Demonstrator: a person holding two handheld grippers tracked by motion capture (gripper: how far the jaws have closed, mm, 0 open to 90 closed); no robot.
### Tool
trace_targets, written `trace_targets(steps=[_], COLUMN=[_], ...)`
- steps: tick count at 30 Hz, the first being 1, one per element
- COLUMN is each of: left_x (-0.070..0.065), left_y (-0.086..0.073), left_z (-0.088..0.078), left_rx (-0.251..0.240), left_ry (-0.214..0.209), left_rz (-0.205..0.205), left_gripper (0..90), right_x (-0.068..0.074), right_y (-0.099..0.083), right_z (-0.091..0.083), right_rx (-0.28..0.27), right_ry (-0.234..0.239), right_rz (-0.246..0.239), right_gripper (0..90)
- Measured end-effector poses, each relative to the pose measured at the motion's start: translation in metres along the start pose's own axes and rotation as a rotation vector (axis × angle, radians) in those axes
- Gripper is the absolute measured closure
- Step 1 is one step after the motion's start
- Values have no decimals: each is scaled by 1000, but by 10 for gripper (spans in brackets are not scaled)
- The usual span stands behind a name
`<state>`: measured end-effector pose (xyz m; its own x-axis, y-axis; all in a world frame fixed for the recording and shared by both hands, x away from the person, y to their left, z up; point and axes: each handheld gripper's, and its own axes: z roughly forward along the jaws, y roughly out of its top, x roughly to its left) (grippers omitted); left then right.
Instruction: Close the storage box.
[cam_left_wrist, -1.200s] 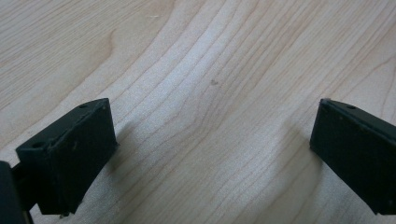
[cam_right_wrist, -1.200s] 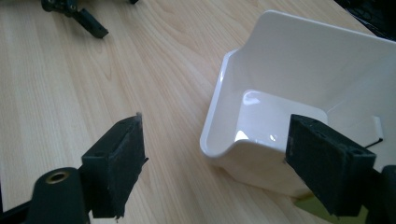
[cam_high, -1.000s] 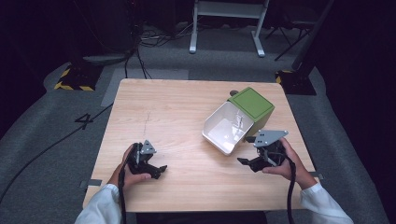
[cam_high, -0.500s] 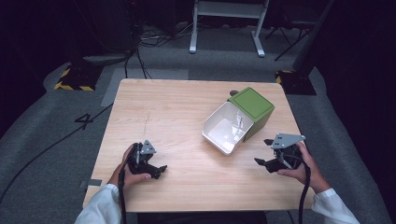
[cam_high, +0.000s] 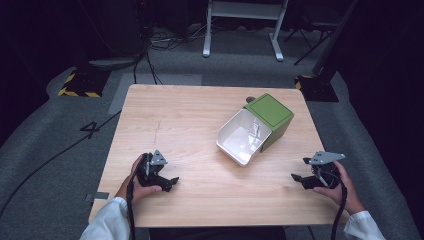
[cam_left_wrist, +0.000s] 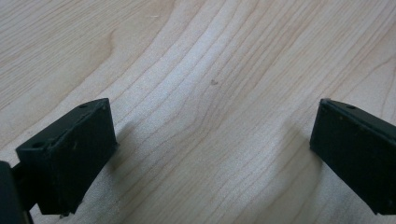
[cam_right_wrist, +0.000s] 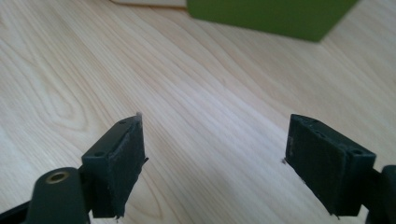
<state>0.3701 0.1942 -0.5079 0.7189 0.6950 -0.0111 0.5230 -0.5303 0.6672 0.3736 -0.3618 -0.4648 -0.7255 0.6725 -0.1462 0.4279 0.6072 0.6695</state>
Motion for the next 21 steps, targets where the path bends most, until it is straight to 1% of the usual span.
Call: trace_targets(steps=[1,2,3,4,7,10,11,12,16,19,20,21], left_x=[0,0,0,0,0,0,0,0,0,0,0,0], left_y=[0,0,0,0,0,0,0,0,0,0,0,0], left_z=[0,0,0,0,0,0,0,0,0,0,0,0], left_rx=[0,0,0,0,0,0,0,0,1,2,1,2], left_ry=[0,0,0,0,0,0,0,0,4,5,5,5], left_rz=[0,0,0,0,0,-1,0,0,-1,-1,-4,-3], left_gripper=[5,6,5,5,5,5,5,6,6,5,5,5], right_x=[-2,-4,-5,-5,-8,-9,-9,-9,-9,-8,-8,-8], right_y=[-6,-17,-22,-22,-36,-47,-54,-54,-66,-74,-77,-77], right_z=[0,1,1,1,-1,-5,-8,-8,-11,-10,-12,-12], right_rx=[-6,-9,-8,-8,-19,-40,-53,-53,-57,-66,-78,-78], right_ry=[-5,-19,-24,-24,-27,-42,-47,-47,-41,-52,-58,-58], right_rz=[24,58,72,72,113,148,170,170,194,223,237,237], right_gripper=[201,200,200,200,198,183,179,179,163,153,159,159])
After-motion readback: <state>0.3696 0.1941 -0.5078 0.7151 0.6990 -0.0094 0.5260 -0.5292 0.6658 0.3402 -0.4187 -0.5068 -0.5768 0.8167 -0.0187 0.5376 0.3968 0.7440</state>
